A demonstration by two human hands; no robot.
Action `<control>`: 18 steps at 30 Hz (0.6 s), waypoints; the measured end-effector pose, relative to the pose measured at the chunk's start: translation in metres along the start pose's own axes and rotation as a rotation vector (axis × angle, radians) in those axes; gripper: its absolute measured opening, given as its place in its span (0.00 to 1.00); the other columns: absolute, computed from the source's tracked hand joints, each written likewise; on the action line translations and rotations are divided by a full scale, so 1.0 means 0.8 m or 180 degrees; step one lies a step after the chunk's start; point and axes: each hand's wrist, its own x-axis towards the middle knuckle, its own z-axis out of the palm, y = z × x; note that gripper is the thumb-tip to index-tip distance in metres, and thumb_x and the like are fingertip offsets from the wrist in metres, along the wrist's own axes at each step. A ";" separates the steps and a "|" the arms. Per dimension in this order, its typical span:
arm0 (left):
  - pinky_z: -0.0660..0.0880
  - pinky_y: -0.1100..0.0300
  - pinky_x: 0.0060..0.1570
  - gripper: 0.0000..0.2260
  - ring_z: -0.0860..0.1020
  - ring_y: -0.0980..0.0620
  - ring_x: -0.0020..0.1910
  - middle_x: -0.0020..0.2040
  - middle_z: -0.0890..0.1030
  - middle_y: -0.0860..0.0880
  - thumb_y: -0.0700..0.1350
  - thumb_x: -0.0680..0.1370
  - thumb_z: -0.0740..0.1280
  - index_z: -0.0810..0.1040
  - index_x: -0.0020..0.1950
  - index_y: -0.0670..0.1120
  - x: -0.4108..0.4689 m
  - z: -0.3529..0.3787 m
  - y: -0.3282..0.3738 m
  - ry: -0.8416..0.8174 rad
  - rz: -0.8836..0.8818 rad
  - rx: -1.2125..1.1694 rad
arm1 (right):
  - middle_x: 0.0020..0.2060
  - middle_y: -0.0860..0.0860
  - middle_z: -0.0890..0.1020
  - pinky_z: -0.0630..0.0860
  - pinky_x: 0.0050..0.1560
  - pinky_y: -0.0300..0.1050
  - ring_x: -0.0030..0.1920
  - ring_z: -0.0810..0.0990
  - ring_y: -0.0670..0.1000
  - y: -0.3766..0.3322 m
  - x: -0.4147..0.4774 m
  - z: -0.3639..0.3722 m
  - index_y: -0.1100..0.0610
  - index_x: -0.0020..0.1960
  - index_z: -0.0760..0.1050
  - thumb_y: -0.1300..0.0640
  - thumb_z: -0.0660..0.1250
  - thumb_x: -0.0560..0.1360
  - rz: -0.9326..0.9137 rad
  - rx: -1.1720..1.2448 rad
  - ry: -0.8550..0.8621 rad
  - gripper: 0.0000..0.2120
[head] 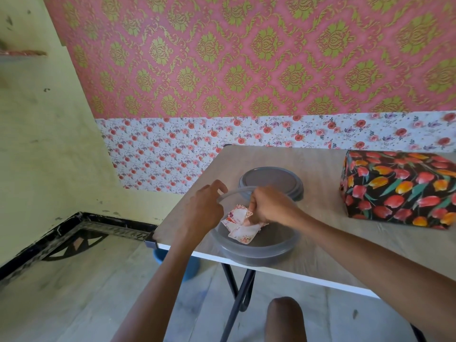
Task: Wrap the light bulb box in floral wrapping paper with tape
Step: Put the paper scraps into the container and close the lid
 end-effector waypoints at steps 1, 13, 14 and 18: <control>0.83 0.51 0.43 0.18 0.79 0.51 0.43 0.55 0.79 0.51 0.35 0.77 0.66 0.73 0.60 0.55 0.000 0.000 0.001 0.0008 -0.0011 0.0012 | 0.37 0.50 0.85 0.81 0.46 0.49 0.38 0.83 0.49 -0.001 -0.002 0.000 0.57 0.43 0.82 0.42 0.80 0.63 -0.0005 0.0004 0.0016 0.20; 0.67 0.53 0.63 0.09 0.65 0.48 0.68 0.68 0.70 0.52 0.50 0.79 0.67 0.76 0.59 0.54 -0.004 0.000 0.008 0.0878 0.0252 0.0322 | 0.31 0.42 0.80 0.69 0.33 0.34 0.33 0.77 0.42 0.003 -0.023 -0.042 0.52 0.40 0.81 0.54 0.81 0.65 -0.0298 0.1136 0.0487 0.10; 0.68 0.55 0.61 0.09 0.66 0.48 0.67 0.67 0.71 0.52 0.50 0.79 0.67 0.76 0.59 0.55 -0.003 0.001 0.008 0.0783 0.0228 0.0244 | 0.30 0.42 0.81 0.70 0.33 0.33 0.32 0.77 0.40 0.006 -0.026 -0.048 0.52 0.39 0.81 0.55 0.82 0.64 -0.0335 0.1268 0.0574 0.10; 0.71 0.61 0.57 0.06 0.75 0.53 0.58 0.59 0.79 0.54 0.45 0.80 0.66 0.80 0.53 0.54 0.006 0.006 0.022 0.0672 0.0464 -0.0181 | 0.31 0.44 0.84 0.78 0.38 0.39 0.34 0.82 0.40 0.026 -0.038 -0.060 0.51 0.39 0.78 0.53 0.83 0.61 -0.0382 0.1566 0.0962 0.15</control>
